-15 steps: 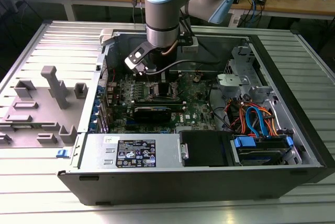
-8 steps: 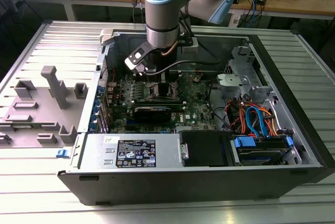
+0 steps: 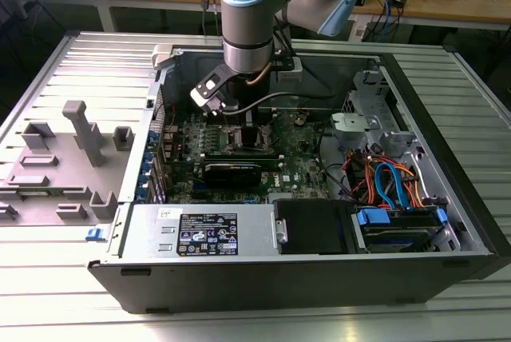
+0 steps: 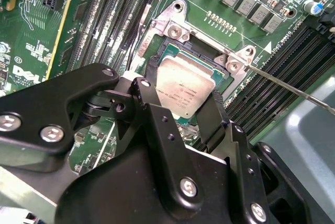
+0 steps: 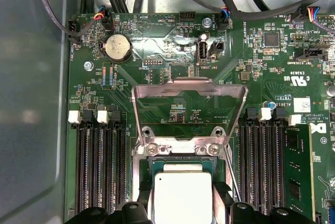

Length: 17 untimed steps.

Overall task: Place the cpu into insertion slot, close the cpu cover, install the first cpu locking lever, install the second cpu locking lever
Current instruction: 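Place the cpu into insertion slot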

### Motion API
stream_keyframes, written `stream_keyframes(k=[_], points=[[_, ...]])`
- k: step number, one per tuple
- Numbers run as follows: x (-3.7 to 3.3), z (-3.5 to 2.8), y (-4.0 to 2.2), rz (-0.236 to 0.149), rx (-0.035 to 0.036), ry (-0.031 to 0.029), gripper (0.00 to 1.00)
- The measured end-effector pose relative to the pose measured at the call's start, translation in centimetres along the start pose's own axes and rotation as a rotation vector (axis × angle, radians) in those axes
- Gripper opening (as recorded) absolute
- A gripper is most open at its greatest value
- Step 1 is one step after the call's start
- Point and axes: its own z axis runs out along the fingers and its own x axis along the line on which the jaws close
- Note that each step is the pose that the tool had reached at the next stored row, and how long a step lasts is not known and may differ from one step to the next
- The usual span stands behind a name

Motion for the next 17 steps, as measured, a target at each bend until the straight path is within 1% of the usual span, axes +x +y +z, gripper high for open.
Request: stream_keyframes(k=[17], points=[[0.00, 0.03, 0.00, 0.000, 0.0000, 0.0000, 0.54]])
